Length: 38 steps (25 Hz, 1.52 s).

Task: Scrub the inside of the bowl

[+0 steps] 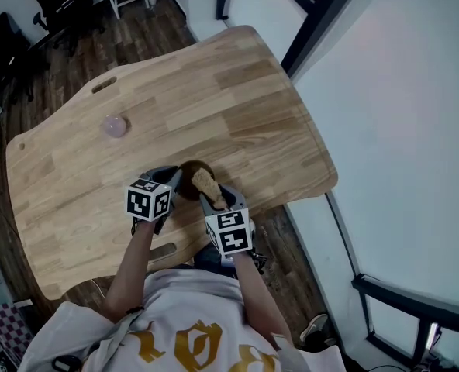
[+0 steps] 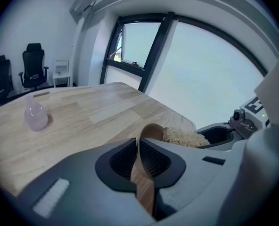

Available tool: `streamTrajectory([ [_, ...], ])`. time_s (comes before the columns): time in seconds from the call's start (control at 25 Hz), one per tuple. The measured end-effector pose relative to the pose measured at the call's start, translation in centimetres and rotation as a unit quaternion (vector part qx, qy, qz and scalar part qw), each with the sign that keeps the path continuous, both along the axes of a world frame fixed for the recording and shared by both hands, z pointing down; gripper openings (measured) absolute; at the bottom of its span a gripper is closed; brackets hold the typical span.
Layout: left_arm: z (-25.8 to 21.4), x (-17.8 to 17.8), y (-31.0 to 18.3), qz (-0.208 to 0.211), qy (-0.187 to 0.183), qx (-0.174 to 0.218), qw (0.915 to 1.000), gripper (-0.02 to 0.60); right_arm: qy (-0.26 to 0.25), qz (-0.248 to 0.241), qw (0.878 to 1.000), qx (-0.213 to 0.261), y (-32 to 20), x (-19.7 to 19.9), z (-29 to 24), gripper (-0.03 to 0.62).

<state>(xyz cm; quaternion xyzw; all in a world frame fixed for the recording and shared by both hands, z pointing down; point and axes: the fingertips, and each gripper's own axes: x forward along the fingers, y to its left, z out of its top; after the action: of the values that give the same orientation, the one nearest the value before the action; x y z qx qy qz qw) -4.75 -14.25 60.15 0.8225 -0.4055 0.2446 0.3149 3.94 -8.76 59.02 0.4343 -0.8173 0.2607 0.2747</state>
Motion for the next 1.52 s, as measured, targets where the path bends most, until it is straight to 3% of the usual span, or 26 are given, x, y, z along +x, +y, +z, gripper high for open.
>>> streamTrajectory([
  [0.36, -2.8, 0.8, 1.4, 0.020, -0.017, 0.042, 0.9988, 0.026, -0.008, 0.027, 1.000, -0.007, 0.3, 0.5, -0.7, 0.184],
  [1.52, -3.9, 2.3, 2.8, 0.039, 0.029, 0.041, 0.9979, 0.031, 0.026, 0.010, 0.999, -0.019, 0.2, 0.9, -1.1, 0.184],
])
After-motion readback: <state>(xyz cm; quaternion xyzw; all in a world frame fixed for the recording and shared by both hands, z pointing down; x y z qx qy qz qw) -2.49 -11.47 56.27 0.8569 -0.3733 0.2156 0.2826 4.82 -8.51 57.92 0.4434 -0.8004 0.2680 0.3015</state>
